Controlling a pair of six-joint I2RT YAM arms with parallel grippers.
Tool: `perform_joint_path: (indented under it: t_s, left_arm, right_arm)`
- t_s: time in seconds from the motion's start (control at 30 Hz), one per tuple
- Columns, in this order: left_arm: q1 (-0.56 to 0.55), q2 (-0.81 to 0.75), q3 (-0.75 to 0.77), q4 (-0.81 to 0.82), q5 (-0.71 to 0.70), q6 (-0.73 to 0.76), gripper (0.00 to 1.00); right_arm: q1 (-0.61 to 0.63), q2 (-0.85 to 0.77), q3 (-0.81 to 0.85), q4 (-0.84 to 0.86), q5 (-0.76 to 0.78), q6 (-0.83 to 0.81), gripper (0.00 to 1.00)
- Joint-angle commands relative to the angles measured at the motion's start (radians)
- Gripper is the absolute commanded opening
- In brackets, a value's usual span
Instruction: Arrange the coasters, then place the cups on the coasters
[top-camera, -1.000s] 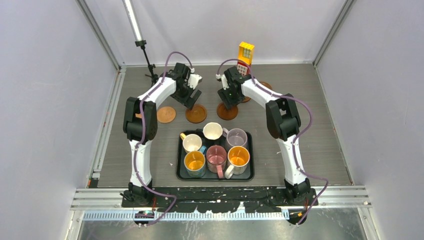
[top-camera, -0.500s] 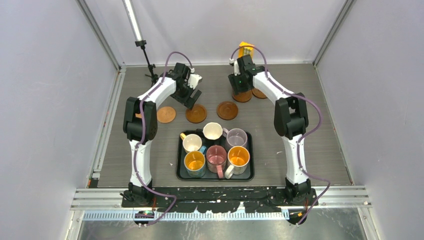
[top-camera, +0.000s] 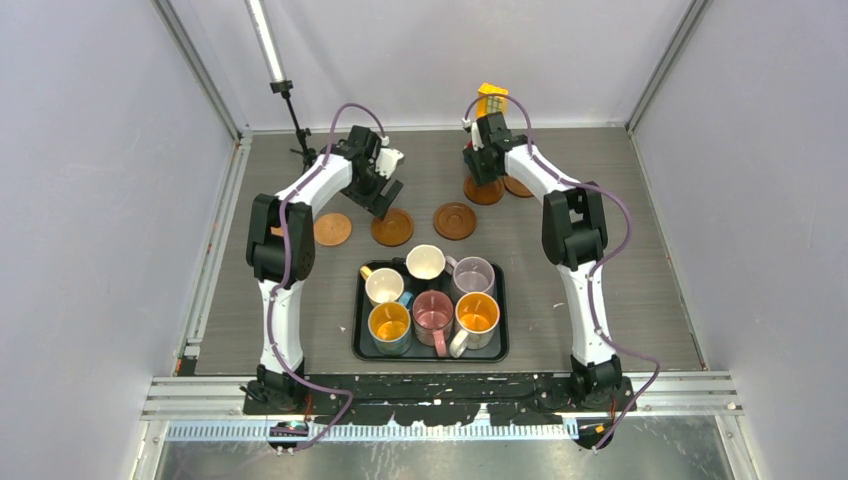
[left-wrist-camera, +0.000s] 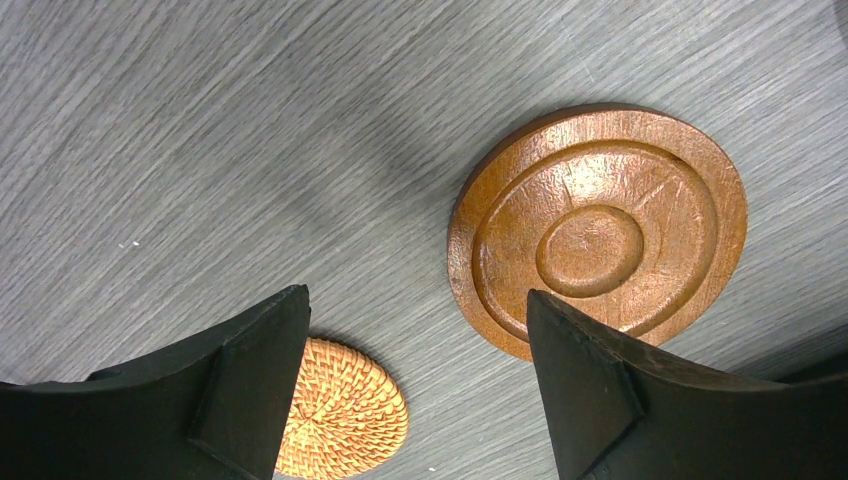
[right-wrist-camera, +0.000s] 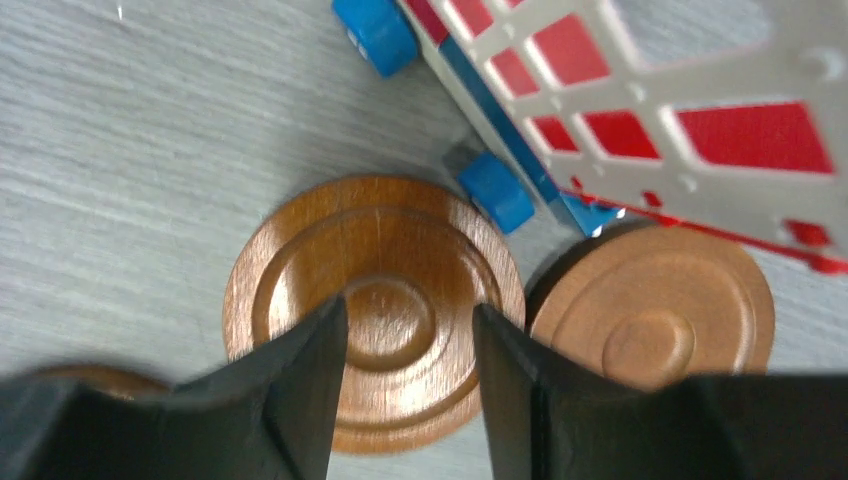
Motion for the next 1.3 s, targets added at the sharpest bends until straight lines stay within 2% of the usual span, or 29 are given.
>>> perform_joint_path:
  t_s: [0.0, 0.43, 0.77, 0.97, 1.27]
  left_arm:
    - [0.001, -0.058, 0.033, -0.011, 0.009, 0.005, 0.81]
    - [0.005, -0.048, 0.065, -0.029, 0.003, 0.036, 0.83]
    - [0.005, -0.052, 0.06, -0.032, 0.017, 0.03, 0.83]
    - [0.005, -0.058, 0.054, -0.03, 0.018, 0.029, 0.83]
    - [0.005, -0.065, 0.044, -0.025, 0.021, 0.025, 0.83]
  right_arm:
    - [-0.003, -0.003, 0.005, 0.029, 0.033, -0.041, 0.54]
    - [-0.033, -0.154, -0.273, 0.012, 0.043, -0.114, 0.53]
    - [-0.042, -0.305, -0.499, 0.012, 0.015, -0.087, 0.52]
    - [-0.047, -0.352, -0.563, 0.013, 0.06, -0.084, 0.52]
    - [-0.087, -0.346, -0.558, 0.014, 0.096, -0.064, 0.53]
